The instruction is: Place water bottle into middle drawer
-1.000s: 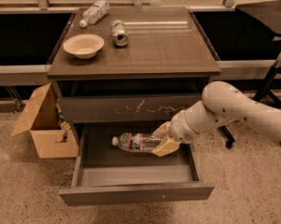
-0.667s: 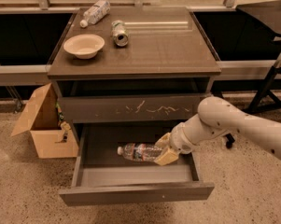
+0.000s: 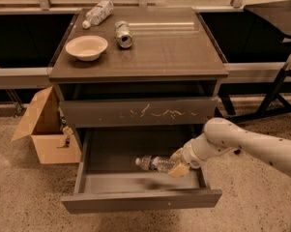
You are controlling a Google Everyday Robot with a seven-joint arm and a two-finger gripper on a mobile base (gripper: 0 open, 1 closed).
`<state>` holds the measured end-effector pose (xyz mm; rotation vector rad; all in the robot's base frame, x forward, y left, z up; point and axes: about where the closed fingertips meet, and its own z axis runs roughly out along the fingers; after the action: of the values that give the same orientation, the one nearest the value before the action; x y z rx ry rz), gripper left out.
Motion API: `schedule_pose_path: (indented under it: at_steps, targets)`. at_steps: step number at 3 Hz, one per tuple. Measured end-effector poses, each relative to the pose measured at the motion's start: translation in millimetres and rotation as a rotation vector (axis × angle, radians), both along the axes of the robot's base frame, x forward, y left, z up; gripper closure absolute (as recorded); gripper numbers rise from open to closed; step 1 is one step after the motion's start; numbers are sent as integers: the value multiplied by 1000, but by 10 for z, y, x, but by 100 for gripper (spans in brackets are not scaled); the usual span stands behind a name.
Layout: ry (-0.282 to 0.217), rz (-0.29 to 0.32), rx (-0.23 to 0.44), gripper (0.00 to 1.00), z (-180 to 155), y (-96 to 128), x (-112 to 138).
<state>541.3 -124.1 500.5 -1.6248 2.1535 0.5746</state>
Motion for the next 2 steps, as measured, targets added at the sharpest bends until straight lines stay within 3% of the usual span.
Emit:
schedule_pose_path:
  at_steps: [1, 2]
  targets:
    - [10, -37, -16, 100, -288, -158, 138]
    - [19, -49, -35, 81, -477, -245, 295]
